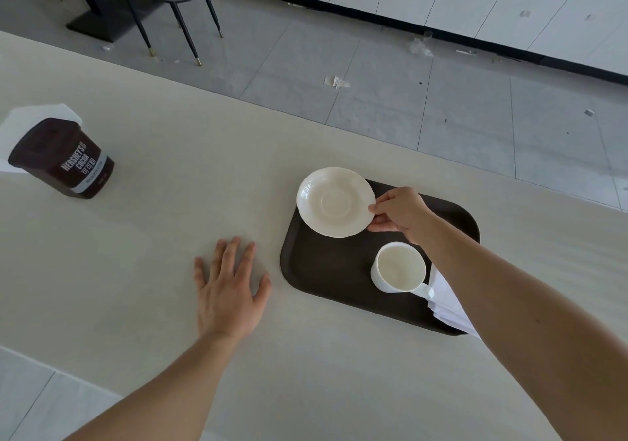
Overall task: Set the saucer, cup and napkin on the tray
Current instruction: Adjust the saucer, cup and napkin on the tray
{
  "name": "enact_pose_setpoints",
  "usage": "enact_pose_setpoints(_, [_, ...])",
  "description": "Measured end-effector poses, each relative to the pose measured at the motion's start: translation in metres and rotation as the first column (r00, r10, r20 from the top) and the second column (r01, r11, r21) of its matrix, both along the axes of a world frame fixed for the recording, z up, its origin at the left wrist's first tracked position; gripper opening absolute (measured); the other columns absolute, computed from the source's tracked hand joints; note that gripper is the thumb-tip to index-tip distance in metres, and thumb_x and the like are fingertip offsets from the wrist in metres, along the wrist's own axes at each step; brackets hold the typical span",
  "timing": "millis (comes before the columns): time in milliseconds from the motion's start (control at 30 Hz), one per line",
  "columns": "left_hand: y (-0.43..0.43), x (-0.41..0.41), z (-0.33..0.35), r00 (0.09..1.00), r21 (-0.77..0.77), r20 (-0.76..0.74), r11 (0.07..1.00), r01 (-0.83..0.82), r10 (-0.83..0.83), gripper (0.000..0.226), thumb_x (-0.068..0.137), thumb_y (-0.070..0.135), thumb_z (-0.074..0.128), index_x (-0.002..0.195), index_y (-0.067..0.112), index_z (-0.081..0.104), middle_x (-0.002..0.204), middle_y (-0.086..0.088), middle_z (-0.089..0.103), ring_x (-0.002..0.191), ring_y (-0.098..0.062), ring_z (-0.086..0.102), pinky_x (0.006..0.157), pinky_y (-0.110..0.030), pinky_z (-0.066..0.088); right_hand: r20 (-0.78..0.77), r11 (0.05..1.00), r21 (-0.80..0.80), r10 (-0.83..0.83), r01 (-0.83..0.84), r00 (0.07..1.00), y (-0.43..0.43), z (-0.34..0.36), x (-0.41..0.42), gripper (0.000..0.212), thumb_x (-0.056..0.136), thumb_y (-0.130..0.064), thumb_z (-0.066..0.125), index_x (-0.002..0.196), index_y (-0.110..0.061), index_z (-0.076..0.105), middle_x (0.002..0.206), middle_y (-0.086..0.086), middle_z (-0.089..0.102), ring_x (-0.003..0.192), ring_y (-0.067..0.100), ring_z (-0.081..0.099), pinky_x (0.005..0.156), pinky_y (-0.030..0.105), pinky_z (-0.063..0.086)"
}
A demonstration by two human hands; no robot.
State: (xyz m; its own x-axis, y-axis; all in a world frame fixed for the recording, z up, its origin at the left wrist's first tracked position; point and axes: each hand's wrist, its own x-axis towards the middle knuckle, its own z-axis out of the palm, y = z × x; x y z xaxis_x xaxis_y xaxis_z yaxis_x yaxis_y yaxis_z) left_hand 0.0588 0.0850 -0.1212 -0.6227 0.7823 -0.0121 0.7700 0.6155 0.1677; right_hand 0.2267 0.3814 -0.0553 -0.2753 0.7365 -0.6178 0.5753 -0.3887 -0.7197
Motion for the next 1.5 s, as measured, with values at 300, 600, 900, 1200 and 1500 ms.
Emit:
enact_pose_setpoints(300, [0.000, 0.000, -0.001, 1.000, -0.010, -0.014, 1.000, -0.004, 0.003, 0.065, 0.088, 0.054, 0.035, 0.146, 0.025, 0.039, 0.157, -0.003, 0.033, 0.149, -0.025, 0.022, 0.120, -0.056, 0.008, -0.019, 0.999, -0.021, 0.029, -0.029, 0.999, -0.003, 0.005, 0.002, 0.013, 0.088, 0.001, 0.072, 0.097, 0.000, 0.063, 0.084, 0.020, 0.072, 0.060, 0.026, 0.076, 0.059, 0.035, 0.065])
enact_pose_setpoints(600, [0.000, 0.000, -0.002, 1.000, -0.015, -0.011, 1.000, -0.007, 0.007, 0.065, 0.088, 0.055, 0.035, 0.147, 0.026, 0.038, 0.158, -0.002, 0.031, 0.149, -0.024, 0.021, 0.120, -0.055, 0.009, 0.076, 0.982, 0.175, 0.053, -0.066, 0.996, -0.007, 0.012, 0.023, 0.011, 0.092, -0.020, 0.072, 0.089, -0.010, 0.069, 0.084, 0.013, 0.076, 0.071, 0.024, 0.077, 0.068, 0.033, 0.065])
enact_pose_setpoints(900, [0.001, 0.003, 0.002, 1.000, -0.007, -0.002, 1.000, -0.007, 0.006, 0.064, 0.088, 0.052, 0.036, 0.146, 0.025, 0.040, 0.157, -0.002, 0.032, 0.149, -0.024, 0.021, 0.120, -0.057, 0.009, 0.164, 0.897, 0.418, 0.084, -0.146, 0.983, -0.047, 0.048, 0.116, 0.030, 0.087, -0.001, 0.056, 0.083, -0.025, 0.074, 0.074, -0.004, 0.076, 0.073, 0.019, 0.074, 0.076, 0.032, 0.058])
enact_pose_setpoints(1200, [0.001, 0.004, 0.003, 1.000, -0.009, 0.003, 1.000, -0.013, 0.013, 0.066, 0.087, 0.053, 0.033, 0.146, 0.025, 0.041, 0.157, -0.003, 0.032, 0.149, -0.024, 0.021, 0.120, -0.056, 0.008, 0.456, 0.831, 0.336, 0.268, -0.443, 0.849, -0.094, 0.060, 0.141, 0.018, 0.087, -0.027, 0.072, 0.104, -0.024, 0.075, 0.092, -0.009, 0.074, 0.089, 0.015, 0.066, 0.081, 0.029, 0.052])
enact_pose_setpoints(1500, [0.000, 0.004, 0.002, 1.000, 0.005, 0.003, 1.000, -0.013, 0.013, 0.066, 0.086, 0.054, 0.034, 0.146, 0.025, 0.041, 0.157, -0.004, 0.033, 0.148, -0.025, 0.022, 0.120, -0.055, 0.007, 0.606, 0.675, 0.486, 0.198, -0.555, 0.771, -0.107, 0.047, 0.131, 0.015, 0.089, -0.037, 0.069, 0.078, -0.031, 0.077, 0.062, -0.012, 0.068, 0.058, 0.001, 0.056, 0.054, 0.016, 0.041])
